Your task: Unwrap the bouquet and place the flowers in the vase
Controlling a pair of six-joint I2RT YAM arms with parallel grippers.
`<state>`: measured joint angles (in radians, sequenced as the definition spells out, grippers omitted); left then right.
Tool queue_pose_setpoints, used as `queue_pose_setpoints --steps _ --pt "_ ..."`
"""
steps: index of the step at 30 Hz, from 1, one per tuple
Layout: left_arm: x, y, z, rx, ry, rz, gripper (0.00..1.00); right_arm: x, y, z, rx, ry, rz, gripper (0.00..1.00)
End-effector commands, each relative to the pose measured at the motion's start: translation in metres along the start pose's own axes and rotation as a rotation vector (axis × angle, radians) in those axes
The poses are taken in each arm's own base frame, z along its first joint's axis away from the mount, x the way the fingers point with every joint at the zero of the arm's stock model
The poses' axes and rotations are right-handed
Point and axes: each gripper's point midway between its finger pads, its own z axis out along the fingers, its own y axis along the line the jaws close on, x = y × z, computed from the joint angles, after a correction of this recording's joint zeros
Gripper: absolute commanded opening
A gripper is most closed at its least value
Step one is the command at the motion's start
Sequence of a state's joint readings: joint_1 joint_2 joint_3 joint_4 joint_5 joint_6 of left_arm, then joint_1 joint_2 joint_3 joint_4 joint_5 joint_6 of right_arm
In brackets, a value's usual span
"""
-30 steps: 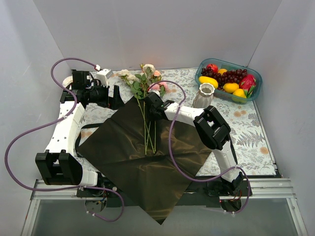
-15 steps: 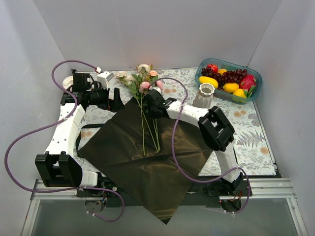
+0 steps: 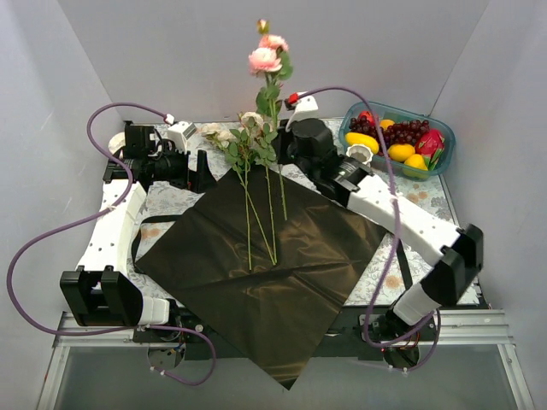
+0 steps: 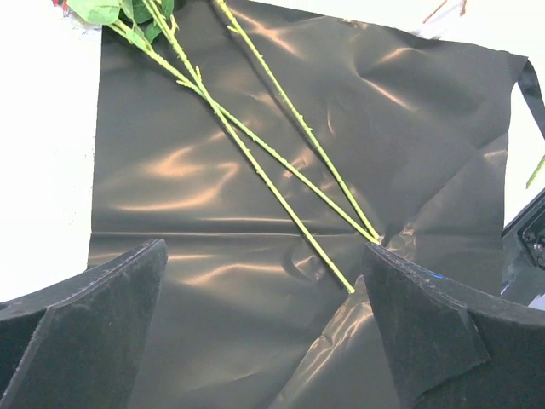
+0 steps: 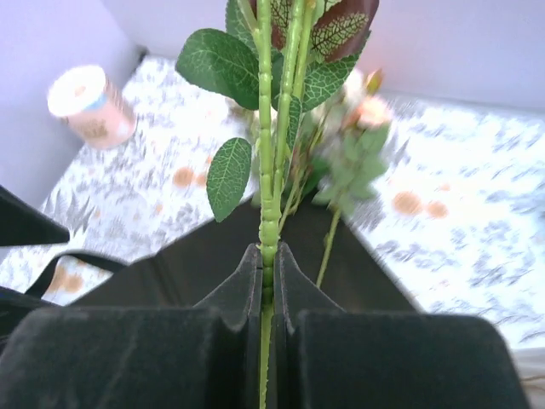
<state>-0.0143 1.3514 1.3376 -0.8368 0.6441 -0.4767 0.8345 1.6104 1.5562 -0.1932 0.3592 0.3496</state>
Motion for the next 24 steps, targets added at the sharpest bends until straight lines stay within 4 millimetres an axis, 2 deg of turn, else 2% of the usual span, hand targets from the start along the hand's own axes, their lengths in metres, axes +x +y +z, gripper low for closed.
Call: queue_pose_setpoints --steps 1,3,4,5,6,7,12,15,19,22,24 --pt "-0.024 -0.015 -0.018 0.023 -0.076 0.046 0.98 -0.108 -0.017 -0.055 0.071 -0.372 -0.141 0.01" --pt "-0.022 -0.014 -0.017 0.02 -0.068 0.042 0.98 -0.126 -0.033 -0.071 0.146 -0.461 -0.215 0.01" --pt "-0.022 -0.013 -0.017 0.02 -0.068 0.044 0.98 -0.163 -0.038 -0.099 0.16 -0.614 -0.188 0.01" --pt "-0.023 -0.013 -0.017 0.015 -0.069 0.046 0.98 -0.173 -0.048 -0.112 0.208 -0.665 -0.257 0.01" --pt "-0.023 -0.012 -0.017 0.013 -0.07 0.045 0.98 -0.172 -0.066 -0.115 0.265 -0.697 -0.273 0.01" --pt "-0.023 -0.013 -0.017 0.013 -0.071 0.046 0.98 -0.194 -0.075 -0.139 0.302 -0.806 -0.259 0.01" --pt "-0.024 -0.012 -0.018 0.009 -0.077 0.061 0.98 -0.221 -0.148 -0.165 0.533 -0.882 -0.26 0.01" --pt "-0.023 -0.01 -0.016 0.011 -0.074 0.066 0.98 -0.225 -0.168 -0.175 0.602 -0.932 -0.282 0.01" --pt "-0.023 -0.008 -0.012 0.018 -0.068 0.07 0.98 -0.22 -0.178 -0.166 0.634 -0.923 -0.32 0.01" --pt "-0.024 -0.007 -0.01 0.023 -0.066 0.068 0.98 -0.205 -0.184 -0.156 0.647 -0.901 -0.334 0.01" --pt "-0.023 -0.007 -0.008 0.03 -0.062 0.061 0.98 -0.184 -0.189 -0.144 0.643 -0.864 -0.342 0.01"
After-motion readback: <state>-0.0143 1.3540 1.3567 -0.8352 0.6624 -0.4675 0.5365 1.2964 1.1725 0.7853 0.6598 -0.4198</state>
